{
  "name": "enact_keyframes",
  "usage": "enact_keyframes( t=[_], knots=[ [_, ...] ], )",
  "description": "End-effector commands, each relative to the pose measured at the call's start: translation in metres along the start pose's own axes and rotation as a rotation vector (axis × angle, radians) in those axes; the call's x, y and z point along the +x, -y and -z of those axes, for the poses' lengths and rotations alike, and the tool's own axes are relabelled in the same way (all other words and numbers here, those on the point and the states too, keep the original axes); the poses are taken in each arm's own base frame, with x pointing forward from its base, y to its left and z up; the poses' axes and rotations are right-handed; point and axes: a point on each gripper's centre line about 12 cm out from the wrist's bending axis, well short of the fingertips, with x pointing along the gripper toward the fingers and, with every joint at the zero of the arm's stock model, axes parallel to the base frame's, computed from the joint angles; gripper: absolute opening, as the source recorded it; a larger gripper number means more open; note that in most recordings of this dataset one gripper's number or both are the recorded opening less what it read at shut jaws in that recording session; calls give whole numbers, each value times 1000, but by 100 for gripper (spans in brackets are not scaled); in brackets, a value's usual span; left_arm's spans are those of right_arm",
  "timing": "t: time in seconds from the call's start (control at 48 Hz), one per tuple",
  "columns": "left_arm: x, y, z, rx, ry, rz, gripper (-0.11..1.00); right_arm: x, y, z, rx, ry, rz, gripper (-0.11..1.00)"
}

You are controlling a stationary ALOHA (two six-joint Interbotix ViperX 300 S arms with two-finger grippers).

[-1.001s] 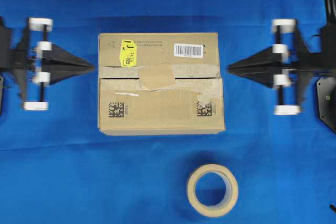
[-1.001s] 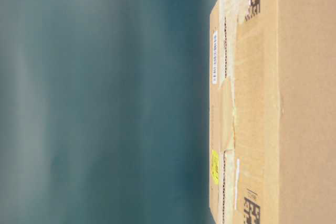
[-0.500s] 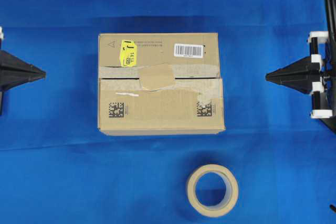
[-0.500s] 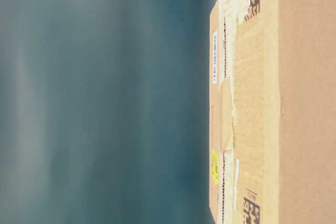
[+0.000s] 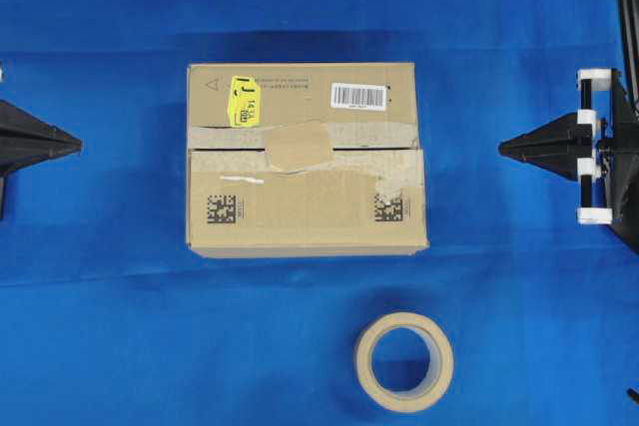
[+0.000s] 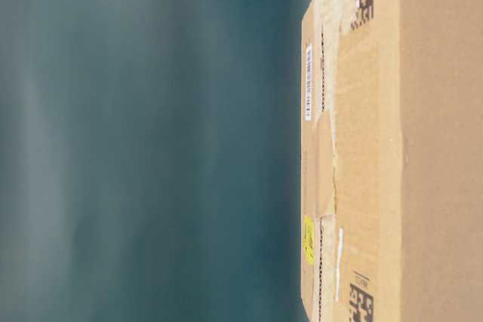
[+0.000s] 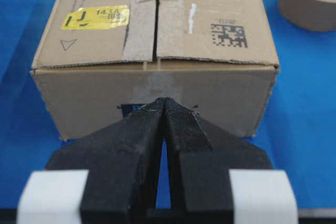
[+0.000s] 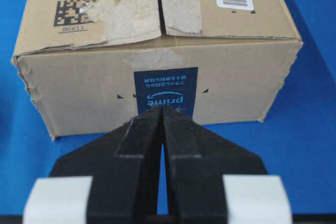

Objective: Apply tape along the seams of the closed cardboard box to seal it securely.

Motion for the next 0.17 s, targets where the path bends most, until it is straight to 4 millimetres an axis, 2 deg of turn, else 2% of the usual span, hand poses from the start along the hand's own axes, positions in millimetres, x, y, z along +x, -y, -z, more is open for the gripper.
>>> enact_keyframes(
  t=[0.0, 0.146],
  knots=[
    [1, 0, -5, -3, 8, -2, 0, 0, -1, -7, 4, 26, 0, -2],
    [1, 0, -5, -3, 8, -2, 0, 0, -1, -8, 5, 31, -1, -2]
  ],
)
